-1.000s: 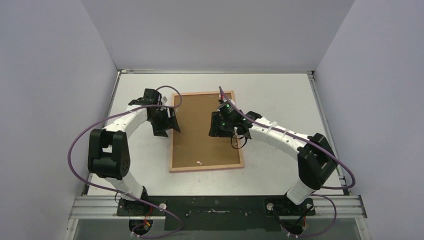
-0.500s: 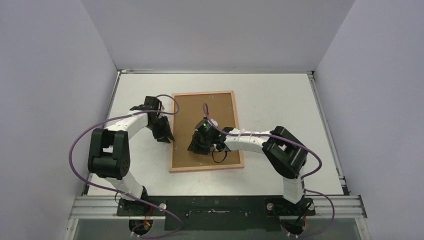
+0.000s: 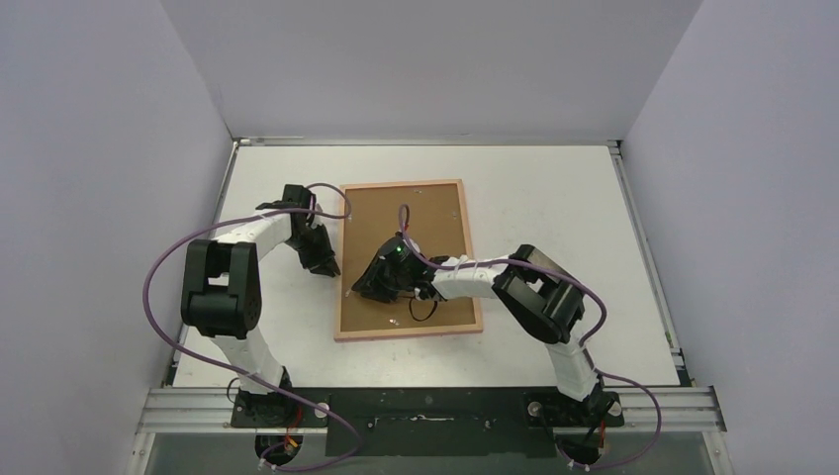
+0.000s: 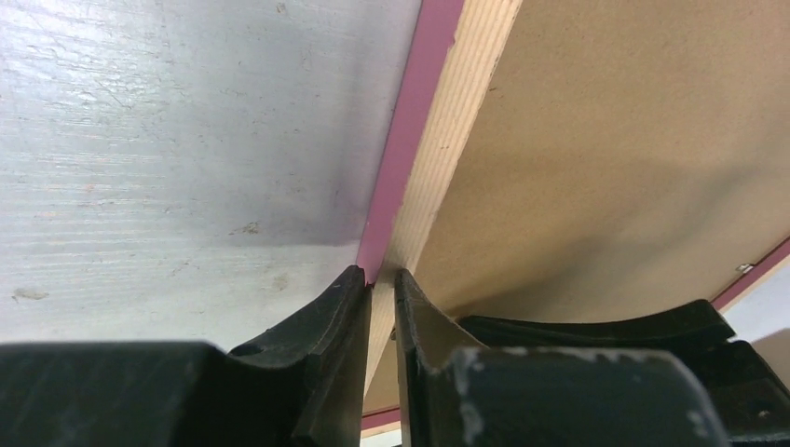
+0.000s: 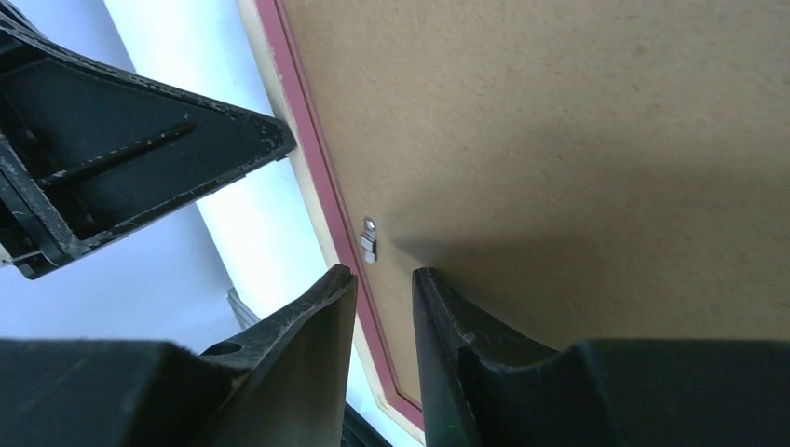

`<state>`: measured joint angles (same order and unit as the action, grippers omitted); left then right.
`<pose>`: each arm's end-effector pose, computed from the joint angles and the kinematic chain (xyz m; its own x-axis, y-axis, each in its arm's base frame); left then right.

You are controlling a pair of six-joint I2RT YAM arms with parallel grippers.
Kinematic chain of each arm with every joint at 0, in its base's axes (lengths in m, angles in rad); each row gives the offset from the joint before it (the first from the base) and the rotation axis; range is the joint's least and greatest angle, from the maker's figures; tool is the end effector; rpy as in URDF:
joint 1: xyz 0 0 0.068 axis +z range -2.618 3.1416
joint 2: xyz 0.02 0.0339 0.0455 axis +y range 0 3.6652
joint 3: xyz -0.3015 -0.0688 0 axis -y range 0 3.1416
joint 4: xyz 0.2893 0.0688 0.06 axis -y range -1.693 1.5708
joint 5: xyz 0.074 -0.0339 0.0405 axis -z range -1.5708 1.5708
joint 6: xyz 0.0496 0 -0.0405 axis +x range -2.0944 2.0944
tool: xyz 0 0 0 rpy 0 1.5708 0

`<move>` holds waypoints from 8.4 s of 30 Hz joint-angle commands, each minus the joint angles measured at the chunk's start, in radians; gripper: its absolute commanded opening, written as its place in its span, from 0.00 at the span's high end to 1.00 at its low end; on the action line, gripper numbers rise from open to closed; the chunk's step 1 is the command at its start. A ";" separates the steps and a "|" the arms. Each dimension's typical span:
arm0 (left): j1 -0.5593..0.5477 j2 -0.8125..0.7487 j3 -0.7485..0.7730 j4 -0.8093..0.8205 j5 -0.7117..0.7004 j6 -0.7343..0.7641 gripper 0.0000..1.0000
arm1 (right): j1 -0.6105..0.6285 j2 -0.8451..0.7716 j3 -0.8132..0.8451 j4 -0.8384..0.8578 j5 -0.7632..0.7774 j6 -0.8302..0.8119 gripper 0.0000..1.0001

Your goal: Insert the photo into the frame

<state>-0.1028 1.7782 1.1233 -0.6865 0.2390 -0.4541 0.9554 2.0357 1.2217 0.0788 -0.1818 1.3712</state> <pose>0.3727 -0.0503 0.1609 -0.9377 -0.3317 -0.1032 -0.2872 0.9074 -0.3069 0.2747 0.4041 0.1315 -0.9398 0.3406 -0.0282 0.2049 0.6277 0.7510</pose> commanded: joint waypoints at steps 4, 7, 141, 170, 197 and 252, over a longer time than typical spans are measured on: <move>0.008 0.075 -0.021 0.055 0.044 -0.013 0.92 | 0.003 0.044 0.003 0.119 -0.016 0.080 0.72; 0.008 0.078 -0.032 0.052 0.043 -0.015 0.94 | 0.010 0.051 0.012 0.106 -0.012 0.088 0.74; 0.008 -0.128 -0.221 -0.016 0.117 0.008 0.70 | -0.012 -0.130 -0.017 -0.382 -0.225 -0.892 0.55; 0.008 -0.089 -0.196 -0.018 0.114 0.009 0.79 | -0.028 -0.031 0.007 -0.354 -0.374 -0.924 0.55; 0.009 -0.080 -0.182 -0.039 0.073 0.016 0.82 | -0.021 -0.008 -0.030 -0.563 -0.445 -1.052 0.55; 0.012 -0.156 -0.116 -0.054 0.113 -0.004 0.79 | -0.054 -0.284 -0.060 -0.289 -0.433 -0.841 0.52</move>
<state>-0.0959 1.6798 0.9493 -0.7609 0.3592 -0.4404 0.9150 1.8305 1.1362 -0.3092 -0.6014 0.4667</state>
